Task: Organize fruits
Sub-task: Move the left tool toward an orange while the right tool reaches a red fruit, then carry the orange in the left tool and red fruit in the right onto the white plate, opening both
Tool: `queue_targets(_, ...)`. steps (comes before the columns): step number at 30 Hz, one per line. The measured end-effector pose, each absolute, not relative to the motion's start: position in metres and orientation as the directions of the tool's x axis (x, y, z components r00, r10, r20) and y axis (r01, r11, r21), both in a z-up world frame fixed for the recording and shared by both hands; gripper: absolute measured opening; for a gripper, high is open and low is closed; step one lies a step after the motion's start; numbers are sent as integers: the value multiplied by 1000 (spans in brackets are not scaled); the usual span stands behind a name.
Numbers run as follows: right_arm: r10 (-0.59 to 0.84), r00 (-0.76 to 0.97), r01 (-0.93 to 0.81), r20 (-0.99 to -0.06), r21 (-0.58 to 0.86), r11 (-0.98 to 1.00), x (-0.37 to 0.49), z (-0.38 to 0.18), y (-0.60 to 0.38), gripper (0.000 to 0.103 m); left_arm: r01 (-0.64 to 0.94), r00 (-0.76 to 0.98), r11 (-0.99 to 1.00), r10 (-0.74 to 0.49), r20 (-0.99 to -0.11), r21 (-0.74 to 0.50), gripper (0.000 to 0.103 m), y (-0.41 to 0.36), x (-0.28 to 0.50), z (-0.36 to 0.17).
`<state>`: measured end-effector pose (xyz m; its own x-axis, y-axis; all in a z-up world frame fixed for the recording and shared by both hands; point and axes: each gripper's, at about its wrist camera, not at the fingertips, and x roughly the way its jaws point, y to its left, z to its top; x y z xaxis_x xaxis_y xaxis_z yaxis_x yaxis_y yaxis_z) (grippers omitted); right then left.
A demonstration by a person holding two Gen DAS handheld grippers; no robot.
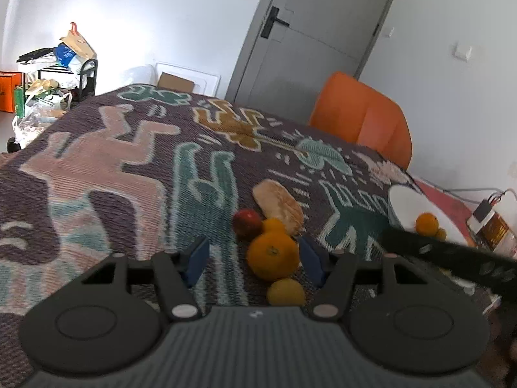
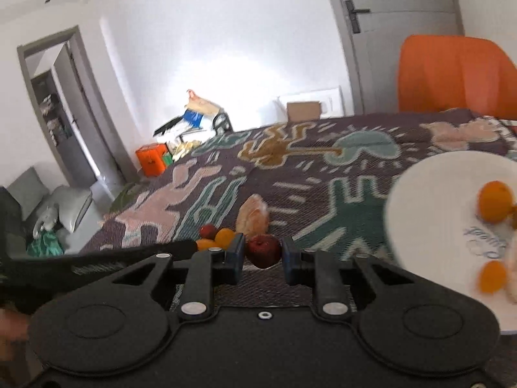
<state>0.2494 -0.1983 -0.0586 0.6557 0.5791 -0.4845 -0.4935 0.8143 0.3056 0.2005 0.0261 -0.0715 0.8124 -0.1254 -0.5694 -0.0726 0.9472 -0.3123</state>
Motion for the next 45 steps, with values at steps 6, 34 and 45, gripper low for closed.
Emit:
queue_targets(6,531,713,-425,-458,320,847,246,-55,-237,22,-78,791,950,-126,-599,-303,35,16,209,-76)
queue_targets(34,415,818,-265,-399,378,887,213,-65,-336,40,143,814,958,-257,-521,-250,35,-91,219,-32)
queue_targets(45,389,828,-225,-404,396,890,207,-72,-359,40,217,793,949,-309,-526,-230,36,-139,246,-30)
